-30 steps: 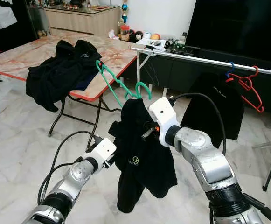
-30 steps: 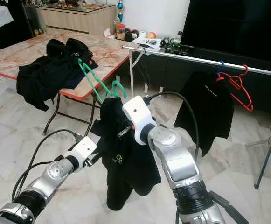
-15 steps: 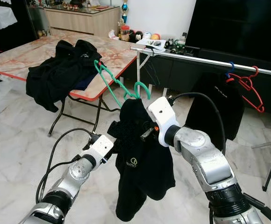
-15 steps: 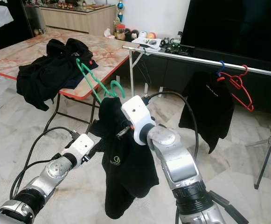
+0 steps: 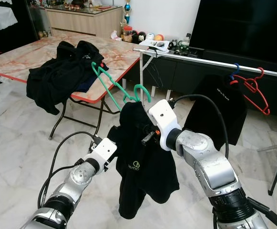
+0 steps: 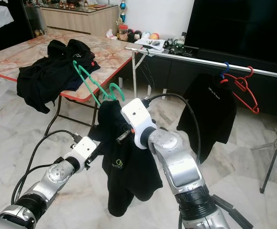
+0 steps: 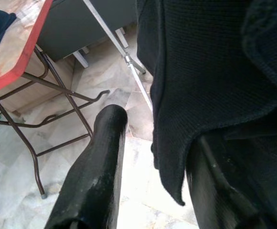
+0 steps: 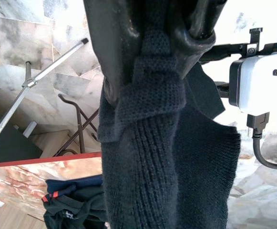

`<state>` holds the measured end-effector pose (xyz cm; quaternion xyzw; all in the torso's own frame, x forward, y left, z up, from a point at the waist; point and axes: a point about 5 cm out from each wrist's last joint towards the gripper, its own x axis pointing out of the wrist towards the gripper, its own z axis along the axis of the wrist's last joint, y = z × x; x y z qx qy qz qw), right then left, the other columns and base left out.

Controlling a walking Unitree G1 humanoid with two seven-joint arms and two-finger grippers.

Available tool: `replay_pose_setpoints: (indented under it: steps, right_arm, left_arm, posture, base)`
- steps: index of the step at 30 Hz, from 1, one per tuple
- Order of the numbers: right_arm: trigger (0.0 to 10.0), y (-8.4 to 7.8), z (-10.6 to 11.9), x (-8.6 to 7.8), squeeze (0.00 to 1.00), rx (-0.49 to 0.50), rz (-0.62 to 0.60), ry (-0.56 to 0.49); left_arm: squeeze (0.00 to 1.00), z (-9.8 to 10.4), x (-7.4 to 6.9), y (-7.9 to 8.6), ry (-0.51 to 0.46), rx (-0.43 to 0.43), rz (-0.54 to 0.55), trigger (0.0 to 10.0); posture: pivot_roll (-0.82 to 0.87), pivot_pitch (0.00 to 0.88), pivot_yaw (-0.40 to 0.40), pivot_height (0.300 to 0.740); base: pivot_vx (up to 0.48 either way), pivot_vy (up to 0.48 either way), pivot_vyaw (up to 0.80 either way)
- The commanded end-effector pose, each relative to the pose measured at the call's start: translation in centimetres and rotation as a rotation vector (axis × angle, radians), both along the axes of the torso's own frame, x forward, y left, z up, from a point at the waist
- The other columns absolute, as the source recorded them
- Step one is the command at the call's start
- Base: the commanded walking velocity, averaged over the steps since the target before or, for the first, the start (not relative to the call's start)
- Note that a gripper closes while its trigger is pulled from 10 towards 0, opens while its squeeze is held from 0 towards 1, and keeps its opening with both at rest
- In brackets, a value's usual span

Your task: Hang hanger

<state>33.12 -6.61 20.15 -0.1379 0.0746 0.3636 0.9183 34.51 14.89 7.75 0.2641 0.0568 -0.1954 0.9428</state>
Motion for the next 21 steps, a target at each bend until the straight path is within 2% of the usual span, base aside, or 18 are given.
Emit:
replay_pose_setpoints:
  steps: [1,5,13,21]
  right_arm:
    - [10.0,0.3,1.6,-0.2,0.0,0.03,0.017,-0.06]
    - [10.0,0.3,1.7,-0.2,0.0,0.033,0.014,-0.06]
    - [10.0,0.2,1.7,-0.1,0.0,0.034,0.008,-0.06]
    - [10.0,0.2,1.7,-0.1,0.0,0.036,0.002,-0.063]
  left_arm:
    - [0.0,0.1,0.1,-0.3,0.007,0.007,-0.014,0.0]
    - [0.0,-0.5,-0.1,-0.4,0.048,0.013,-0.037,0.0]
    - [0.0,-0.8,-0.3,-0.4,0.067,0.016,-0.045,0.0]
    - [0.0,-1.0,-0.3,0.0,0.081,0.035,-0.013,0.0]
  posture:
    - [0.06,0.0,-0.043,0.74]
    - [0.06,0.0,-0.043,0.74]
    - [0.06,0.0,-0.043,0.74]
    - [0.06,0.0,-0.041,0.74]
  base:
    - [0.0,0.0,0.0]
    - [0.0,0.0,0.0]
    - [0.0,0.0,0.0]
    - [0.0,0.0,0.0]
